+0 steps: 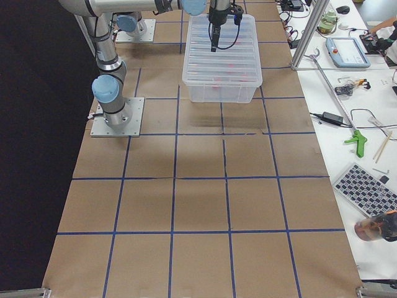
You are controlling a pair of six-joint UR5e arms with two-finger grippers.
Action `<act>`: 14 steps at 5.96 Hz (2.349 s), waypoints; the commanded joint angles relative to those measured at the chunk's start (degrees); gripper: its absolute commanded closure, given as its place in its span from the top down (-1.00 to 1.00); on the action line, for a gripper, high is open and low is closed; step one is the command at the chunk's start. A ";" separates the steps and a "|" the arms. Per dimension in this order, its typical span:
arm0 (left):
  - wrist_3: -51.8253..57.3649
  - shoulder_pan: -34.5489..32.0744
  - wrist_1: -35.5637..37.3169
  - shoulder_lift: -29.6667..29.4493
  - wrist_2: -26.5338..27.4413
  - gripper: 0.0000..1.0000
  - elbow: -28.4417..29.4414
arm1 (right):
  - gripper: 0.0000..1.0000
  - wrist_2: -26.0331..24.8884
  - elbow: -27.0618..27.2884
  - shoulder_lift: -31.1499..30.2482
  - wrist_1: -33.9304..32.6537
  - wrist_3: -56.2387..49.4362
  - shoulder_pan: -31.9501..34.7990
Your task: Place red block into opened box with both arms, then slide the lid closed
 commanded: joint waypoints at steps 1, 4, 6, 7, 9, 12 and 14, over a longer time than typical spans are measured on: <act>0.00 0.08 0.00 0.01 0.00 0.98 0.02 | 1.00 0.00 0.01 0.00 0.00 0.07 0.00; 0.00 -0.10 -0.09 0.27 0.00 0.98 -0.06 | 1.00 -0.09 0.27 0.26 -0.09 -0.02 -0.09; 0.00 -0.10 0.00 0.27 0.00 0.98 0.02 | 1.00 -0.09 1.40 0.79 -0.53 -5.51 -2.53; 0.00 -0.10 0.00 0.27 -0.09 0.98 0.02 | 1.00 0.00 3.59 0.96 -0.62 -7.04 -6.03; 0.00 -0.18 0.00 -0.08 0.00 0.97 0.73 | 1.00 0.00 10.16 0.88 -8.83 -8.81 -10.80; 0.00 -0.10 0.00 -0.17 0.00 0.98 0.73 | 1.00 -0.35 17.74 1.05 -17.93 -8.99 -11.07; -0.09 -0.18 0.00 -0.34 -0.09 0.97 0.90 | 1.00 -3.51 19.69 1.05 -19.16 -9.42 -11.69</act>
